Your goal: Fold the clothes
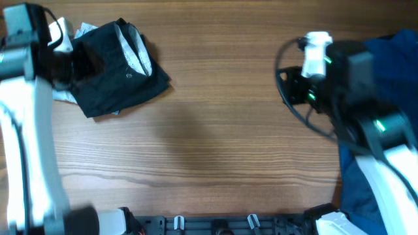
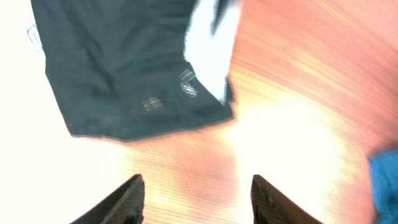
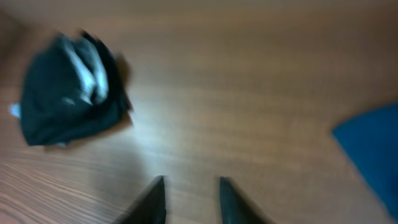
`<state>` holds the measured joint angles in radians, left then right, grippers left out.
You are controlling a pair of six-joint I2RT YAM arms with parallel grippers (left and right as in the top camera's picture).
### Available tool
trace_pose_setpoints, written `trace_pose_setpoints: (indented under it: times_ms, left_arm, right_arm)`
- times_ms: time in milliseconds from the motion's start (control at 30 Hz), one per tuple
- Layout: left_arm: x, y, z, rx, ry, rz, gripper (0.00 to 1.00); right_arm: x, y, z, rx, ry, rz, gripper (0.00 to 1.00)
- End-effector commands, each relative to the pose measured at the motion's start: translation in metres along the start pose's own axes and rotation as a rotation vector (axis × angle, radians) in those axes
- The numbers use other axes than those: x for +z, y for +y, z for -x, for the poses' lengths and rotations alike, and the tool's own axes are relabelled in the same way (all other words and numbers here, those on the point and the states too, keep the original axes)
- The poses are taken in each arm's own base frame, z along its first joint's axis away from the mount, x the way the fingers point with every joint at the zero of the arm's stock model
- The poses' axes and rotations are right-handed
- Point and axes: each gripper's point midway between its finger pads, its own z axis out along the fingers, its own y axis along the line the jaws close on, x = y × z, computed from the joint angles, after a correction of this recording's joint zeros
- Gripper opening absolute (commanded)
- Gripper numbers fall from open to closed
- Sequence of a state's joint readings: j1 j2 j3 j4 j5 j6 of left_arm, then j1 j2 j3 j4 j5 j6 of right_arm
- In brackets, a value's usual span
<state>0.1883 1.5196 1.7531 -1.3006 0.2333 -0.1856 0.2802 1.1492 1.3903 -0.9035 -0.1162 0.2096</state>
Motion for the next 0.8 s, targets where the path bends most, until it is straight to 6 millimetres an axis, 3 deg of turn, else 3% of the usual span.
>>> trace_pose_setpoints:
  times_ms: [0,33,67,100,133,267,467,667,767]
  left_arm:
    - [-0.054,-0.014,-0.029,0.065,-0.082,0.032,0.52]
    - [-0.064,-0.015,-0.037,0.062,-0.095,0.044,0.52]
    - [-0.071,-0.016,-0.044,0.064,-0.106,0.051,0.53]
    - [-0.08,-0.015,-0.051,0.071,-0.118,0.066,0.6]
    - [-0.086,-0.014,-0.056,0.079,-0.125,0.078,1.0]
    - [-0.102,-0.01,-0.07,0.087,-0.142,0.086,1.0]
    - [-0.105,-0.01,-0.071,0.088,-0.151,0.079,1.0]
    - [-0.105,-0.01,-0.071,0.088,-0.15,0.08,1.0]
    - [-0.105,-0.01,-0.071,0.088,-0.15,0.08,1.0]
  right_arm:
    - [-0.05,0.011,0.013,-0.061,-0.126,0.039,0.77]
    - [-0.06,0.012,0.013,-0.073,-0.148,0.041,0.84]
    - [-0.067,0.012,0.012,-0.073,-0.164,0.038,0.99]
    - [-0.076,0.011,0.012,-0.074,-0.182,0.033,1.0]
    - [-0.081,0.011,0.013,-0.075,-0.197,0.028,0.99]
    - [-0.09,0.011,0.013,-0.077,-0.221,0.029,0.99]
    - [-0.081,0.01,0.01,-0.061,-0.19,0.026,0.99]
    - [-0.062,0.007,0.005,0.236,-0.123,0.031,1.0]
    - [-0.05,0.003,-0.003,0.272,-0.068,0.012,0.99]
